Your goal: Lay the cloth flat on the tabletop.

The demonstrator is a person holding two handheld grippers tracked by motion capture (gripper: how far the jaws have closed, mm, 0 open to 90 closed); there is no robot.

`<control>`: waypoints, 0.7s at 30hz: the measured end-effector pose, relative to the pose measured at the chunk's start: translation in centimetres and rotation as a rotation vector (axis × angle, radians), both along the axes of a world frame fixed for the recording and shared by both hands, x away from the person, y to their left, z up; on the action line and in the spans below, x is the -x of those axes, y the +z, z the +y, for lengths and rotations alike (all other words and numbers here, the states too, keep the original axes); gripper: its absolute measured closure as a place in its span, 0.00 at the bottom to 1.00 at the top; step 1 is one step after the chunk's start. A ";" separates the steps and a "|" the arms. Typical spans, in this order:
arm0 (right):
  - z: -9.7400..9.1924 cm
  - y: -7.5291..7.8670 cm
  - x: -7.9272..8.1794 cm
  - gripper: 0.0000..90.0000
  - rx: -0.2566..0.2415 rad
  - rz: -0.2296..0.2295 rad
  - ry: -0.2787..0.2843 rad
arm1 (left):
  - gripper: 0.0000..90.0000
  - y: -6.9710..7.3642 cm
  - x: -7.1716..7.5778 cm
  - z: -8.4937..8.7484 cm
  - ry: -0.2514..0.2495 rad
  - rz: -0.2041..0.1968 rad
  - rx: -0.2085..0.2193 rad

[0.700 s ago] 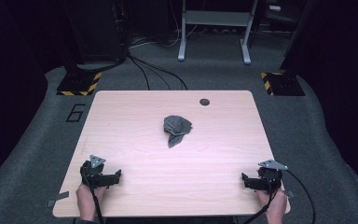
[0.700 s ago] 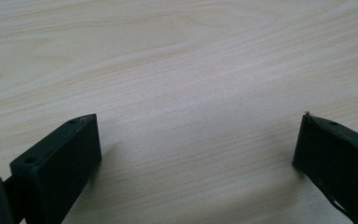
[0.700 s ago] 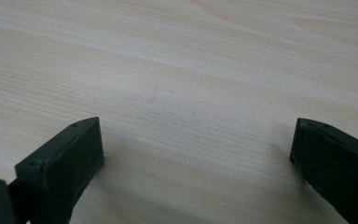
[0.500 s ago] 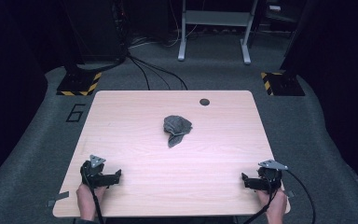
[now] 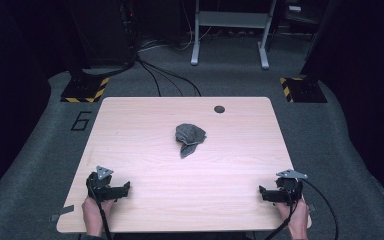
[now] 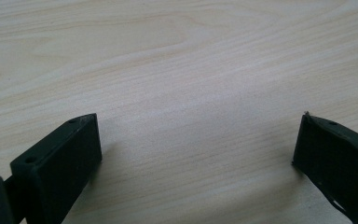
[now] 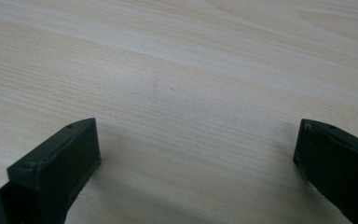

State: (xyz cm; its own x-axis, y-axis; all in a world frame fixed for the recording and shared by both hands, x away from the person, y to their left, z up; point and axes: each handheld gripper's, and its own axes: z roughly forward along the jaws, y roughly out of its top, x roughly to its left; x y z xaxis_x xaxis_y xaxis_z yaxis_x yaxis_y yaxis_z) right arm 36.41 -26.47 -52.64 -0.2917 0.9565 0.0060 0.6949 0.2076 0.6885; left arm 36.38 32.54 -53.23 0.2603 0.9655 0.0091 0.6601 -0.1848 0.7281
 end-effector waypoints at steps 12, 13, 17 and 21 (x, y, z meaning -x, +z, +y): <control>2.5 1.5 -0.9 0.03 -0.043 -0.047 0.100 | 0.01 0.0 0.0 0.0 -0.002 0.003 0.000; 3.1 1.8 -1.1 0.03 -0.054 -0.048 0.105 | 0.01 0.0 0.1 -0.1 0.002 -0.004 -0.004; 4.9 2.9 -2.3 0.04 -0.058 -0.060 0.161 | 0.01 0.0 0.1 -0.1 0.000 0.000 -0.004; 6.9 3.9 -3.6 0.04 -0.066 -0.070 0.200 | 0.01 0.0 0.1 -0.1 -0.003 0.001 0.002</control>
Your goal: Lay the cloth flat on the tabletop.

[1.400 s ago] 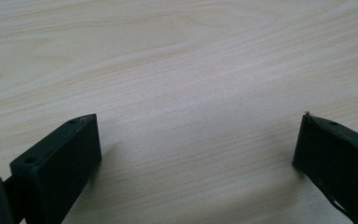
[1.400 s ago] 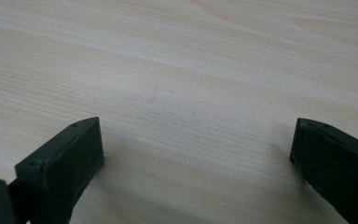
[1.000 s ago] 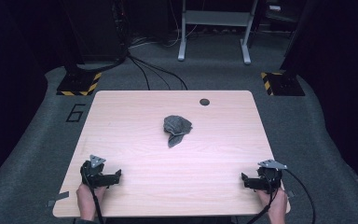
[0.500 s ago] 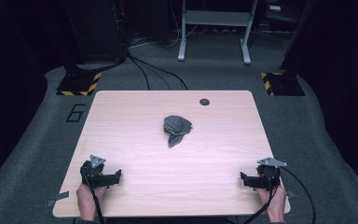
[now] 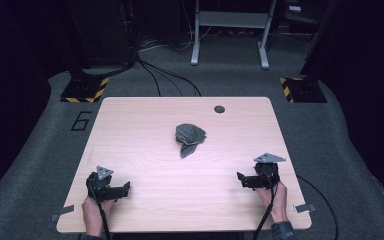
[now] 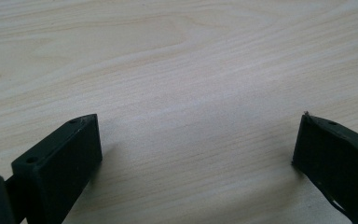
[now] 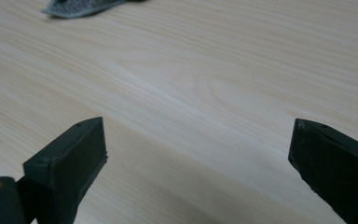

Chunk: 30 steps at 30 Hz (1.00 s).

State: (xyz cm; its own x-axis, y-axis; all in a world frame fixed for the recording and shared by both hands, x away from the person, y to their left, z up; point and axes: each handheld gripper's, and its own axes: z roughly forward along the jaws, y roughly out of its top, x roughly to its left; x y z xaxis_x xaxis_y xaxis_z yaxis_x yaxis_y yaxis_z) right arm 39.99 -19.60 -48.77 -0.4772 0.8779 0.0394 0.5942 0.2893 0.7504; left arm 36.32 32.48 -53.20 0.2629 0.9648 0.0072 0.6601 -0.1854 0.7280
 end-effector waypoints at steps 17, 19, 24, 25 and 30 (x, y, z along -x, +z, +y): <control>7.5 1.5 -5.7 0.02 0.006 0.023 0.151 | 0.01 0.0 0.0 0.0 -0.006 -0.001 -0.004; 8.4 1.5 -6.2 0.03 0.015 0.022 0.164 | 0.01 0.0 0.0 0.0 -0.006 -0.003 -0.004; 10.4 1.2 -7.7 0.04 0.019 0.024 0.190 | 0.01 0.0 0.1 0.0 -0.008 -0.002 -0.002; 10.8 1.1 -8.0 0.04 0.018 0.033 0.195 | 0.01 0.0 0.1 0.0 -0.011 0.000 -0.005; 12.8 1.1 -9.3 0.05 0.022 0.034 0.209 | 0.01 0.1 0.1 0.0 -0.016 0.003 -0.011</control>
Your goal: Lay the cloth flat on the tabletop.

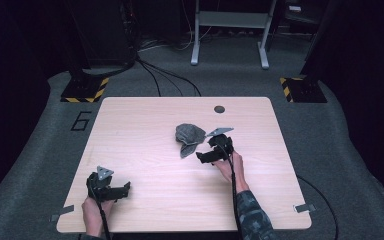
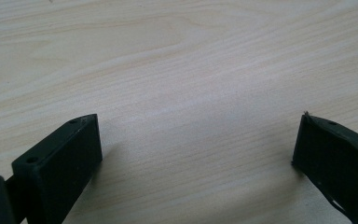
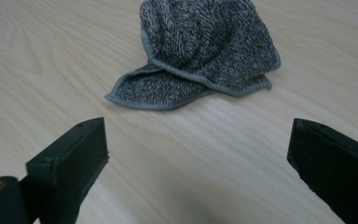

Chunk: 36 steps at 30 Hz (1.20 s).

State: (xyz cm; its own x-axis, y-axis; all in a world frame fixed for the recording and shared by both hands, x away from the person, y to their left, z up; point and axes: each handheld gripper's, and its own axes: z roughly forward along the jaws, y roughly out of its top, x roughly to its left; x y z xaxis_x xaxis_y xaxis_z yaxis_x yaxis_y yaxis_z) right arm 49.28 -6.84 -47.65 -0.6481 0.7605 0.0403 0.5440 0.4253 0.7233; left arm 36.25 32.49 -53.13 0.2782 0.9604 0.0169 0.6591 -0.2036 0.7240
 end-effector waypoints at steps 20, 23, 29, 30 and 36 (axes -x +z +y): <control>5.6 0.5 -5.3 0.21 0.066 -0.036 -0.005 | 0.02 -0.1 0.0 0.0 -0.001 -0.007 0.004; 5.9 0.0 -5.9 0.32 0.079 -0.030 0.004 | 0.02 0.0 0.0 0.0 -0.002 -0.008 0.003; 6.2 -2.1 -6.8 0.62 0.102 0.037 -0.004 | 0.02 -0.1 0.0 -0.1 -0.002 -0.012 0.000; 6.1 -2.3 -7.0 0.68 0.080 0.044 -0.004 | 0.02 -0.1 0.0 -0.1 -0.001 -0.012 0.001; 5.6 -2.2 -6.8 0.85 0.042 0.060 -0.006 | 0.02 0.0 0.0 -0.1 -0.004 -0.009 0.000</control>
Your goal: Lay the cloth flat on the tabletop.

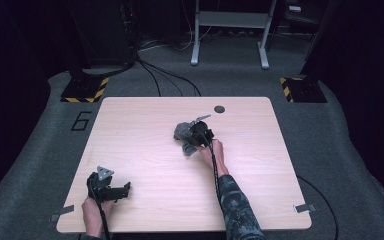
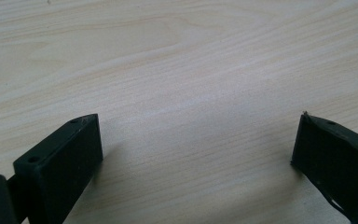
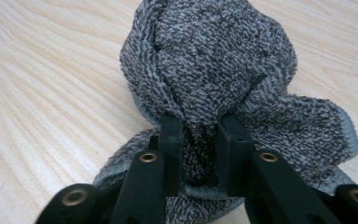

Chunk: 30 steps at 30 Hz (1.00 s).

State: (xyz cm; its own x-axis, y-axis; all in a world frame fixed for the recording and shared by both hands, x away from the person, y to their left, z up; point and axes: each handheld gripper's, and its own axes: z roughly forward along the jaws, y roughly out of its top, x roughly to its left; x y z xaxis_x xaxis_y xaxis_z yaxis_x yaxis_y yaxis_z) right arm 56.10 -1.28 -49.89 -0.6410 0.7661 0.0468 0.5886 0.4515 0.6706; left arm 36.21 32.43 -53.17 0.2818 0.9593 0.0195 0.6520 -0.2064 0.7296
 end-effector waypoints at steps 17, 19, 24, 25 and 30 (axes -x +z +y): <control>-1.5 5.5 4.8 0.86 -0.189 -0.049 0.000 | 0.02 0.0 0.0 0.0 0.000 0.001 0.001; -1.7 5.9 5.6 0.86 -0.202 -0.045 -0.001 | 0.02 0.0 0.0 0.0 0.004 -0.002 0.002; -1.8 6.5 7.6 0.86 -0.205 -0.044 -0.013 | 0.02 0.0 0.0 0.0 0.004 -0.002 0.003; -1.8 6.5 7.9 0.86 -0.203 -0.043 -0.015 | 0.02 0.0 0.0 0.0 0.004 -0.002 0.003; -1.8 6.3 9.8 0.86 -0.207 -0.032 -0.041 | 0.02 0.0 0.0 0.1 -0.001 0.004 0.007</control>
